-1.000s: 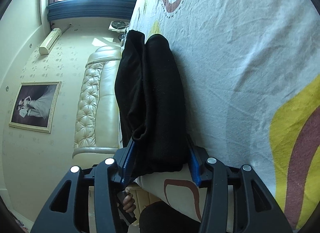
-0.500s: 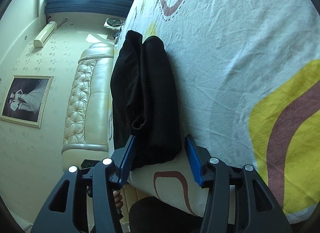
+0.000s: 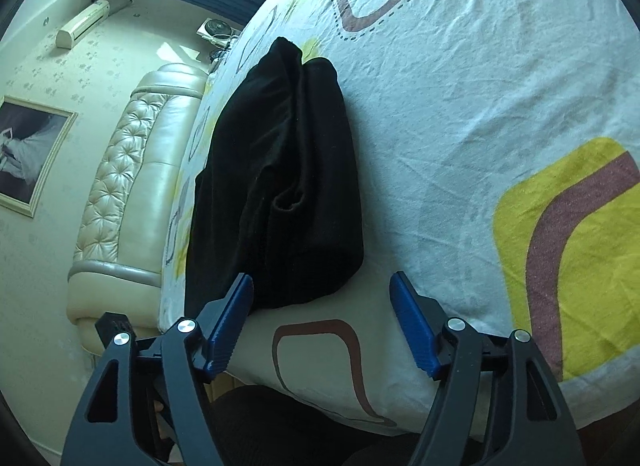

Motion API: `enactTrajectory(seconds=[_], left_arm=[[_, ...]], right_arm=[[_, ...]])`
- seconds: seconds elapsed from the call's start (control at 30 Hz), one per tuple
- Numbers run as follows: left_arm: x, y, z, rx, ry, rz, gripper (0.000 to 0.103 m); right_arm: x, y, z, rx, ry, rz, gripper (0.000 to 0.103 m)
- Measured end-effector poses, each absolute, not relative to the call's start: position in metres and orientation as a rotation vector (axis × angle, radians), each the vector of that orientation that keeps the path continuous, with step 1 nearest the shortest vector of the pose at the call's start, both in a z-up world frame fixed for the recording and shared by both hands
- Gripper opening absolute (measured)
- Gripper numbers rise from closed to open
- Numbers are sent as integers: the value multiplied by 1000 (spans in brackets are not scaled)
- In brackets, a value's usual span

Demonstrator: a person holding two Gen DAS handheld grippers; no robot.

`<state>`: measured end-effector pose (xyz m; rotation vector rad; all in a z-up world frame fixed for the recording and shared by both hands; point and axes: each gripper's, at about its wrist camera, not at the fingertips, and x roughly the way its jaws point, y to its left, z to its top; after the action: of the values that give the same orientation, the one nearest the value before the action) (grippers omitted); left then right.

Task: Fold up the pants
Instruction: 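Open both grippers and release the folded pants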

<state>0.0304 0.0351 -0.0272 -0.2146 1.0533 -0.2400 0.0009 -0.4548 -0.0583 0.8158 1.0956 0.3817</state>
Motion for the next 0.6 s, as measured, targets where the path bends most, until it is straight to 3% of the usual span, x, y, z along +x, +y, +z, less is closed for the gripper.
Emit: enactTrajectory(seconds=[0.37, 0.6], left_arm=[[-6, 18, 5, -111, 931, -143, 92], [-20, 16, 10, -124, 902, -71, 92]], right_arm=[[-21, -424, -36, 519, 1079, 226, 73], [-33, -395, -12, 307, 961, 174, 74]])
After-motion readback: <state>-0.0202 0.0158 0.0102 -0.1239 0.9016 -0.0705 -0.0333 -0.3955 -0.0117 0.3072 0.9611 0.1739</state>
